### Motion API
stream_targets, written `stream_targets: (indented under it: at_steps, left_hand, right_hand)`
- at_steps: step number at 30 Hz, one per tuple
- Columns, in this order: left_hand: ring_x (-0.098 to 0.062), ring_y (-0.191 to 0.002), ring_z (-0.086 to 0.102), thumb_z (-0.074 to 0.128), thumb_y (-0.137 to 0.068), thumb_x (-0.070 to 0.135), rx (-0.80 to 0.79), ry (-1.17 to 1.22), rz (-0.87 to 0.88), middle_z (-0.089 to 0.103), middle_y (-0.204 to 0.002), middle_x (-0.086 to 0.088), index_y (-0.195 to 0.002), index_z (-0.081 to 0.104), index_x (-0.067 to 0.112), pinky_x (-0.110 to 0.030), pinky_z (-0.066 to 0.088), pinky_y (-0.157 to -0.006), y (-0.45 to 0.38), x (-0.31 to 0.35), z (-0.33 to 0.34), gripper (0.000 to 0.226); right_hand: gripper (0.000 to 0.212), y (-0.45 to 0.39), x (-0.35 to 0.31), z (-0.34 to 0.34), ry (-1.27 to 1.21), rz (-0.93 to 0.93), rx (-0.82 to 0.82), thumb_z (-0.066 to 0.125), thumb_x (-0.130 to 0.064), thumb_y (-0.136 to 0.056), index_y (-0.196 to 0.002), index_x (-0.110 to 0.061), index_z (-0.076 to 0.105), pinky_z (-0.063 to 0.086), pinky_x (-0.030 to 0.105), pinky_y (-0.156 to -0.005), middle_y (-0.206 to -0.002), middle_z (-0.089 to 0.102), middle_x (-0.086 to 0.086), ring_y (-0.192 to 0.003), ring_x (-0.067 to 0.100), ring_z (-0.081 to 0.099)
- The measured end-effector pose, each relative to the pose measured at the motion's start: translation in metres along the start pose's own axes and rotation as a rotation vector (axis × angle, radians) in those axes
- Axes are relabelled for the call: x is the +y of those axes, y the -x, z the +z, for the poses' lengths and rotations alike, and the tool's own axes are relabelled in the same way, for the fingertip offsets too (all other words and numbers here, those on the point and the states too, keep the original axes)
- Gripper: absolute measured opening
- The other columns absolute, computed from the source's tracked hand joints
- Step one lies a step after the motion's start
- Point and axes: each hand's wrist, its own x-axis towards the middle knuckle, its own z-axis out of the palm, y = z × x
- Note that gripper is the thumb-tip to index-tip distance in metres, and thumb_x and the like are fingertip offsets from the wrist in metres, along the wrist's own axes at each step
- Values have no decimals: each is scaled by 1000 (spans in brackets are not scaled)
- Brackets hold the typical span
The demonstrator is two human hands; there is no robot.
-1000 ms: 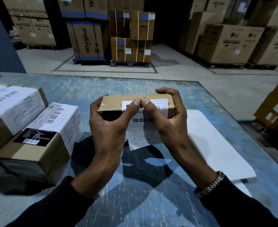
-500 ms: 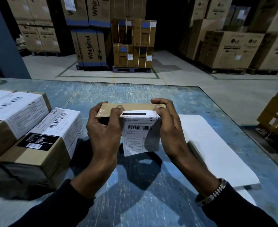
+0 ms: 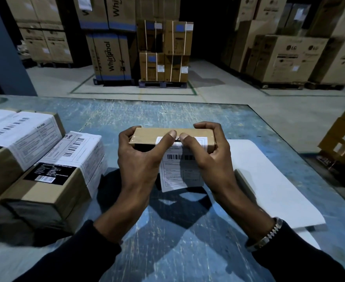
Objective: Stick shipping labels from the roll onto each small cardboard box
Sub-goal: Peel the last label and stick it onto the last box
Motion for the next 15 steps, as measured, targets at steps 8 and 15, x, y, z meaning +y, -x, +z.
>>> stream_targets:
  at_steps: [8,15]
  left_hand:
    - [-16,-96,77,76,-99,34,45,22,57,79,-105,1,-123,58,28,-53,63,-92,-1,0,-1,31]
    - [-11,-101,76,91,-60,67,-61,-44,7,77,-110,6,-125,53,34,-48,64,-92,1,-1,-2,83]
  right_hand:
    - [35,-6,-2,-1,-12,52,-9,38,-45,-98,-115,-27,63,46,24,-74,-91,69,-16,-83,2,63]
    - [41,-2,1,-3,42,65,-7,77,-55,-92,-121,-31,60,58,32,-75,-97,78,-6,-88,9,75]
